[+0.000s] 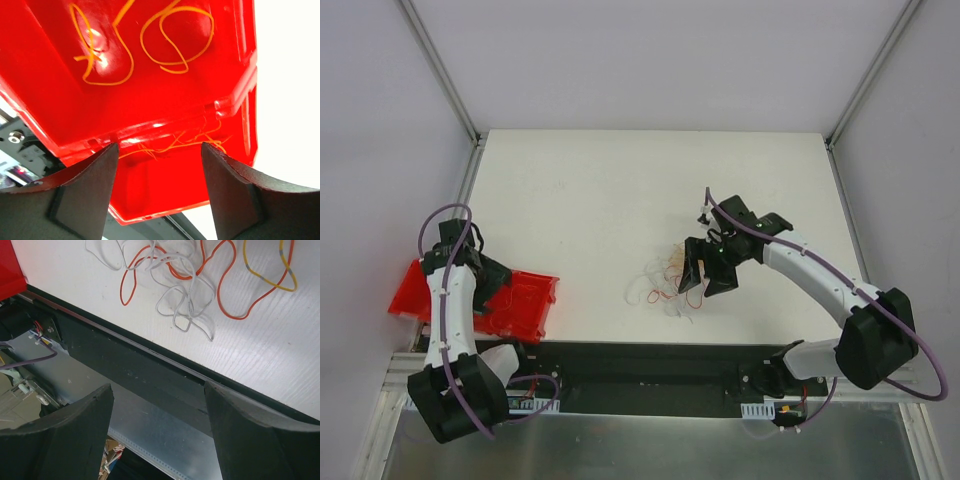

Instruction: Untangle the cables

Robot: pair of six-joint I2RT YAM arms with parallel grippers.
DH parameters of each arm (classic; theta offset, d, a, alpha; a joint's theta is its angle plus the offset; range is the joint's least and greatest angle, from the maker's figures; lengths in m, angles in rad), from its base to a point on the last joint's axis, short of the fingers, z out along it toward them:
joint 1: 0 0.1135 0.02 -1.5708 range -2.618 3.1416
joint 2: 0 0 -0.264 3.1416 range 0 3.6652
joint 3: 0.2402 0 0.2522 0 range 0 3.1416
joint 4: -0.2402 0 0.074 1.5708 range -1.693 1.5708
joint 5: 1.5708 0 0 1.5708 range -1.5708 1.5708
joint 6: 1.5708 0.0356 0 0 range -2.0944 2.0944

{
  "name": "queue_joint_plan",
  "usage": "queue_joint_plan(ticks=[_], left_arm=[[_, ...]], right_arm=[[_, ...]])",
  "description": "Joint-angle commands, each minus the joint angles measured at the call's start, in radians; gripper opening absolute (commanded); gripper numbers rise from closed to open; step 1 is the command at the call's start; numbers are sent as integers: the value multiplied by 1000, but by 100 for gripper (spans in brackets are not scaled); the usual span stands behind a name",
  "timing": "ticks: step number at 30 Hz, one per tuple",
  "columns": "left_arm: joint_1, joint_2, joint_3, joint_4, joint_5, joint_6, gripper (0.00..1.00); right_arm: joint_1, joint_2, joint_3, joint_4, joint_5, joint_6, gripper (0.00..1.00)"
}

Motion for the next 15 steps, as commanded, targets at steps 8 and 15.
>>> queue_joint_plan(ticks=[8,15], left_arm=[[-134,-11,-121,-18,100,-146,67],[-140,-42,-2,-107,14,-89,68]], right_arm=[[-5,-50,-43,47,-25,32,76],[-11,-99,-60,51,3,18,76]])
